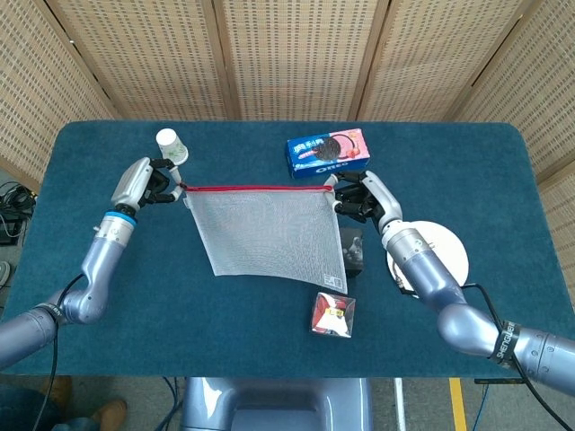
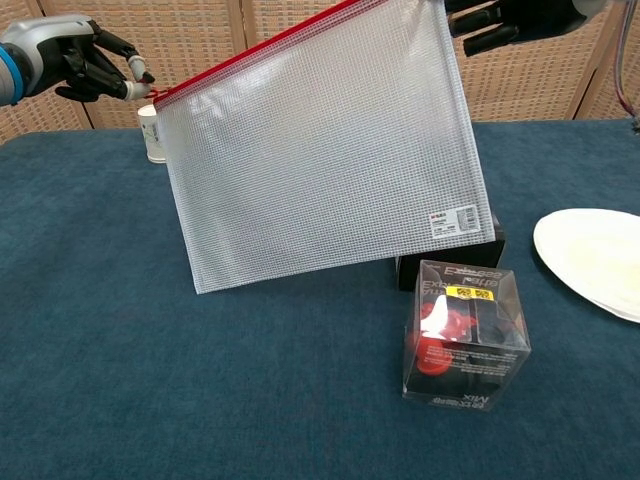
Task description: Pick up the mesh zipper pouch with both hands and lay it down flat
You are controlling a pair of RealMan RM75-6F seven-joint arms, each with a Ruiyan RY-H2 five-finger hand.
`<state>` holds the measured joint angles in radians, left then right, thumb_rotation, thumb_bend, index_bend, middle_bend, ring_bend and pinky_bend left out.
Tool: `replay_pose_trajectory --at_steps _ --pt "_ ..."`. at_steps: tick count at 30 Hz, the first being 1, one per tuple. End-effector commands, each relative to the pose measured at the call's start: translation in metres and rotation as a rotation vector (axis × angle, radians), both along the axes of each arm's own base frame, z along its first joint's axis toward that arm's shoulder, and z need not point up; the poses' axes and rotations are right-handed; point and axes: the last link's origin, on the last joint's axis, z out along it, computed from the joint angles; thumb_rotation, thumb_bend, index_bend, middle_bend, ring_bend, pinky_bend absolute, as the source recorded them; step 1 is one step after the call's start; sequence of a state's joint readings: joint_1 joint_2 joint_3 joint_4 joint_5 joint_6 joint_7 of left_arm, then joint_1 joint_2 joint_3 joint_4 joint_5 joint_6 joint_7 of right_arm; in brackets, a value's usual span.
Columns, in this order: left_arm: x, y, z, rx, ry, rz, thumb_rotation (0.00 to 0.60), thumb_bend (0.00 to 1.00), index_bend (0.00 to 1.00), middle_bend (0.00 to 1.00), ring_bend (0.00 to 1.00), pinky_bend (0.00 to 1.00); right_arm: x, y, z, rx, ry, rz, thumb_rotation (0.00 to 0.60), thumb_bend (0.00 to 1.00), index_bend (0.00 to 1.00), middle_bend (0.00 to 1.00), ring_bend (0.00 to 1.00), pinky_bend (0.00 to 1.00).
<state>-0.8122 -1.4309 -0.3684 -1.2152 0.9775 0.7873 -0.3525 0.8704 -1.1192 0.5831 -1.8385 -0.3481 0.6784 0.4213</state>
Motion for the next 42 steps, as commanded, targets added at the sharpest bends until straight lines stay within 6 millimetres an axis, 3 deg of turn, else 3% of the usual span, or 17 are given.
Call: replay_pose_trajectory --at_steps 1,15,17,18,19,20,21,22,23,24,26,29,38,39,41,42 --pt "-0.007 0.000 0.004 0.002 0.005 0.007 0.600 1.00 0.90 1.00 0.99 1.00 -0.002 0.000 0.000 0.000 0.001 -0.005 0.600 0.81 0.75 0.92 0.87 1.00" --pt "-0.020 0.003 0.011 0.000 -0.014 0.030 0.600 1.00 0.90 1.00 0.99 1.00 -0.009 -0.003 -0.004 0.003 0.005 -0.023 0.600 0.81 0.75 0.92 0.87 1.00" --pt "-0.020 0.002 0.010 -0.009 -0.021 0.029 0.600 0.96 0.89 1.00 0.99 1.00 -0.009 -0.004 -0.005 0.010 -0.005 -0.026 0.600 0.81 0.75 0.92 0.87 1.00" --pt "-0.020 0.001 0.009 -0.012 -0.023 0.024 0.600 0.87 0.83 1.00 0.99 1.00 -0.010 -0.004 -0.005 0.010 -0.003 -0.025 0.600 0.79 0.75 0.92 0.87 1.00" --pt "-0.020 0.001 0.009 -0.016 -0.027 0.020 0.600 0.68 0.68 0.99 0.99 1.00 -0.011 -0.005 -0.006 0.008 0.006 -0.020 0.600 0.71 0.71 0.91 0.87 1.00" --pt "-0.020 0.000 0.009 -0.021 -0.034 0.017 0.600 0.52 0.55 0.99 0.99 1.00 -0.012 -0.005 -0.006 0.006 0.021 -0.010 0.600 0.55 0.61 0.91 0.87 1.00" --pt "-0.020 0.000 0.009 -0.028 -0.042 0.015 0.600 0.27 0.33 0.98 0.99 1.00 -0.014 -0.004 -0.007 0.004 0.047 0.005 0.600 0.42 0.52 0.90 0.87 1.00" --pt "-0.020 -0.001 0.009 -0.033 -0.042 0.012 0.600 0.09 0.14 0.97 0.99 1.00 -0.016 -0.005 -0.007 -0.003 0.070 0.015 0.600 0.21 0.37 0.90 0.86 1.00" --pt "-0.020 -0.001 0.010 -0.039 -0.038 0.008 0.600 0.03 0.07 0.97 0.99 1.00 -0.018 -0.005 -0.007 -0.015 0.097 0.025 0.600 0.08 0.23 0.89 0.86 1.00" --pt "-0.020 -0.001 0.011 -0.042 -0.033 0.003 0.600 0.00 0.01 0.97 0.99 1.00 -0.019 -0.006 -0.007 -0.026 0.115 0.030 0.600 0.03 0.17 0.88 0.86 1.00" --pt "-0.020 -0.002 0.015 -0.039 -0.011 -0.013 0.600 0.00 0.00 0.97 0.99 1.00 -0.023 -0.006 -0.006 -0.055 0.154 0.038 0.600 0.00 0.08 0.88 0.86 1.00" --pt "-0.019 -0.003 0.022 -0.019 0.008 -0.036 0.600 0.00 0.00 0.96 0.99 1.00 -0.029 -0.005 -0.003 -0.085 0.214 0.052 0.600 0.00 0.04 0.88 0.86 1.00" --pt "-0.022 -0.019 0.056 0.062 0.082 -0.090 0.600 0.00 0.00 0.93 0.97 1.00 -0.065 0.015 0.022 -0.241 0.473 0.115 0.600 0.00 0.03 0.87 0.86 1.00" --pt "-0.025 -0.022 0.061 0.075 0.103 -0.096 0.600 0.00 0.00 0.90 0.94 1.00 -0.070 0.017 0.026 -0.265 0.501 0.121 0.600 0.00 0.04 0.87 0.85 1.00" --pt "-0.033 -0.035 0.072 0.129 0.159 -0.112 0.598 0.00 0.00 0.75 0.79 0.91 -0.089 0.026 0.038 -0.357 0.614 0.143 0.600 0.00 0.07 0.83 0.83 1.00" --pt "-0.036 -0.038 0.075 0.139 0.173 -0.113 0.593 0.00 0.00 0.59 0.63 0.76 -0.094 0.028 0.041 -0.380 0.644 0.151 0.600 0.00 0.08 0.81 0.81 0.99"
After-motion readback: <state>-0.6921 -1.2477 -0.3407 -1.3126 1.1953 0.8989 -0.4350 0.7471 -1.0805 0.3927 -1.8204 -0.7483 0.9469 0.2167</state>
